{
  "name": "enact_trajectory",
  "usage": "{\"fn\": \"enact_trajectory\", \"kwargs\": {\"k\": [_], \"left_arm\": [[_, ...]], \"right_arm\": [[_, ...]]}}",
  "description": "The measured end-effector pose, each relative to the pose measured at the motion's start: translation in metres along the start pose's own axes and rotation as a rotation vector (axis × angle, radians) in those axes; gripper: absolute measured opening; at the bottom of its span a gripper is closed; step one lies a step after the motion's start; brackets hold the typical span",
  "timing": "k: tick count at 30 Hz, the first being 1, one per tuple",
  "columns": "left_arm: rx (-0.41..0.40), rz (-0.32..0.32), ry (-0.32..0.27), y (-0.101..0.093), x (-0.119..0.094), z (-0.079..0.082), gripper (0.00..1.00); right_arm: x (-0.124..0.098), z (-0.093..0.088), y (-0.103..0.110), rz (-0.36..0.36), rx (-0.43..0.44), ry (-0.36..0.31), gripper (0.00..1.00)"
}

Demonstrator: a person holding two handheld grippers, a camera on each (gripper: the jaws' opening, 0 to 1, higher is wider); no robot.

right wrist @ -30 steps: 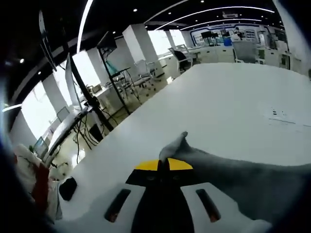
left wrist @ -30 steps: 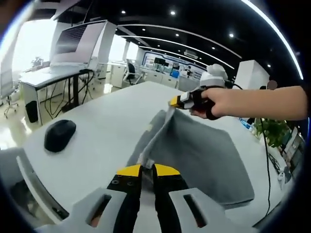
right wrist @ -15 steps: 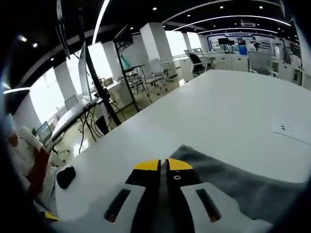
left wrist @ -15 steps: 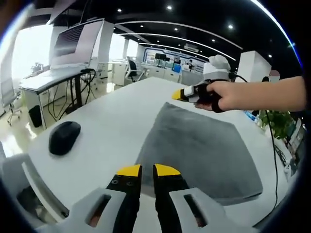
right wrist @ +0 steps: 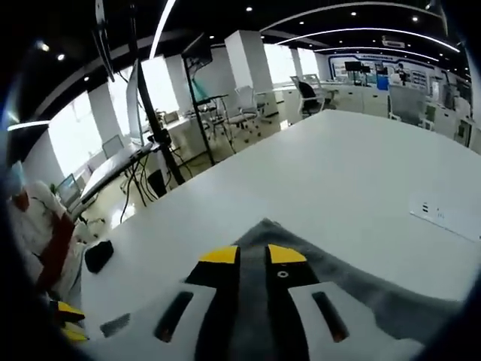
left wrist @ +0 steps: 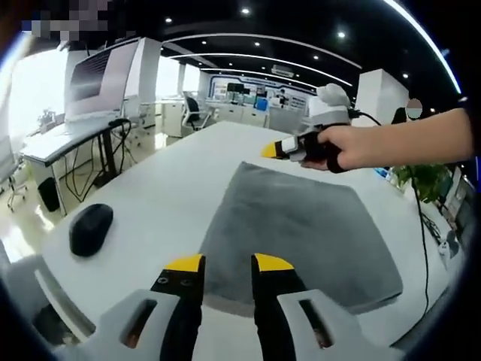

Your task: Fold the towel on the table until its edges align and the towel forms a compact rectangular stack.

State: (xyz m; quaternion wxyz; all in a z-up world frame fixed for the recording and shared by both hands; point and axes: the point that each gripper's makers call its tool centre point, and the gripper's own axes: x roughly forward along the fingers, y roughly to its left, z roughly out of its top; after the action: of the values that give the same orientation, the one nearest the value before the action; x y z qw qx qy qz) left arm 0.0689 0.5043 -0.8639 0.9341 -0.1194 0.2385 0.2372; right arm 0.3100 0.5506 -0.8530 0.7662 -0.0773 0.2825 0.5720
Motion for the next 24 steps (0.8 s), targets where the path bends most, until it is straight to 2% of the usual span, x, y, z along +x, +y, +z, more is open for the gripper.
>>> {"fn": "enact_trajectory", "kwargs": {"k": [5,8,12,18,20,24], "left_arm": [[0.057,-0.055,0.023,-0.015,0.0,0.003,0.32],[0.059,-0.093,0.04,-0.023,0.002,0.001,0.44],[0.096,-0.134,0.052,-0.039,0.001,0.001,0.55],[0.142,-0.192,0.059,-0.061,-0.001,0.0,0.68],[0.164,-0.254,0.06,-0.075,-0.004,0.0,0.68],[0.168,-0.303,0.075,-0.097,-0.008,-0.002,0.72]], "right_arm": [[-0.006,-0.01,0.002,0.063,-0.037,0.045,0.26],[-0.01,-0.011,-0.004,0.072,-0.041,0.056,0.32],[-0.017,-0.015,-0.015,0.088,-0.114,0.091,0.35],[-0.032,-0.023,-0.041,0.064,-0.127,0.114,0.44],[-0.038,-0.028,-0.047,0.059,-0.133,0.127,0.46],[-0.052,-0.033,-0.058,0.048,-0.128,0.144,0.5]]}}
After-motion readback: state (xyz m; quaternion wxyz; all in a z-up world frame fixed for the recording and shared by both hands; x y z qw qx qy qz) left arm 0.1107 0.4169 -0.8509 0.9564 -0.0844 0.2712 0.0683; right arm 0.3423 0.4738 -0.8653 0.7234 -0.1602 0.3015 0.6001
